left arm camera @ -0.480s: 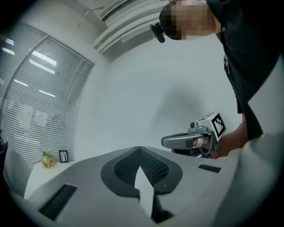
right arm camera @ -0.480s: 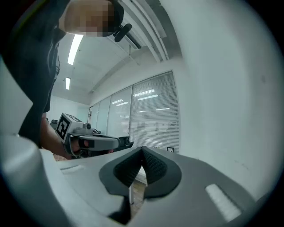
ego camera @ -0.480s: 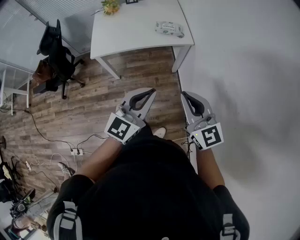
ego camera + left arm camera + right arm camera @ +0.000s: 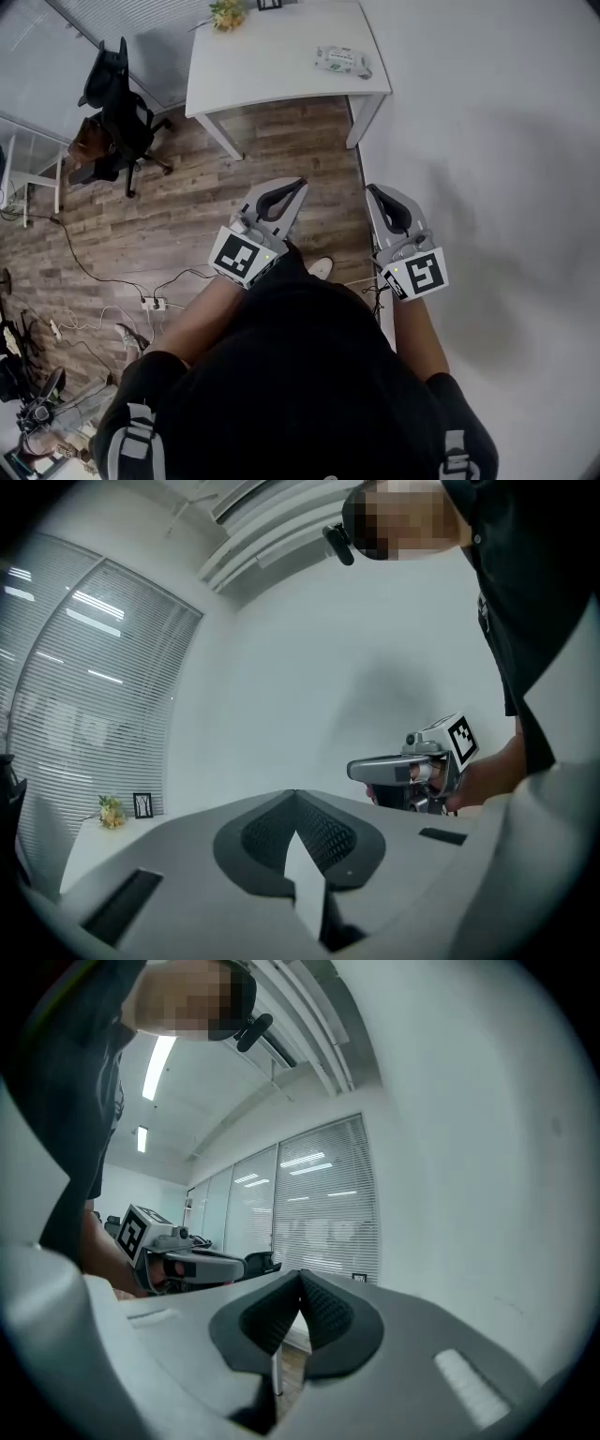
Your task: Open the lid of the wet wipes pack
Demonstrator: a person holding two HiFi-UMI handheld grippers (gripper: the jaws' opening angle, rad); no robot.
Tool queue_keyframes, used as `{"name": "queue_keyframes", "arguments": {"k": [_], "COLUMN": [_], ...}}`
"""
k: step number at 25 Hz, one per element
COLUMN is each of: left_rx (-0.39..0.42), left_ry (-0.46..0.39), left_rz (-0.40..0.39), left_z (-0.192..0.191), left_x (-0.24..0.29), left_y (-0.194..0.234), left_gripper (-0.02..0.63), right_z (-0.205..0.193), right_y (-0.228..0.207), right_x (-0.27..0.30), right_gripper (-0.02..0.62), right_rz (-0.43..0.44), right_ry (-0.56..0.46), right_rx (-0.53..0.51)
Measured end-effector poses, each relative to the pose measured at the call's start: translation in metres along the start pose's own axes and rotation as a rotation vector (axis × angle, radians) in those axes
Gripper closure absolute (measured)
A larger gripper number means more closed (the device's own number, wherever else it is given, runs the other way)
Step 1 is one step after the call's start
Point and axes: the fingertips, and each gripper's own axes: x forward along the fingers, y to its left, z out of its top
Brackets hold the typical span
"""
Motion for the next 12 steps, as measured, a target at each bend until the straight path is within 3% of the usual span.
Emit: {"name": "queue_keyframes", "arguments": {"k": [12], "left_rx": [0.005], "left_ry": [0.032], "left_rz": [-0.009], "left_z": [-0.005], "left_x": [0.002], "left_y": [-0.007], "left_gripper": [0.6], "right_z": [0.001], "right_y": [-0.004], "right_x": [-0.01], "right_gripper": [0.583], "right_rz": [-0.02], "right_ry": [-0.002], "right_rx": [0.003]}}
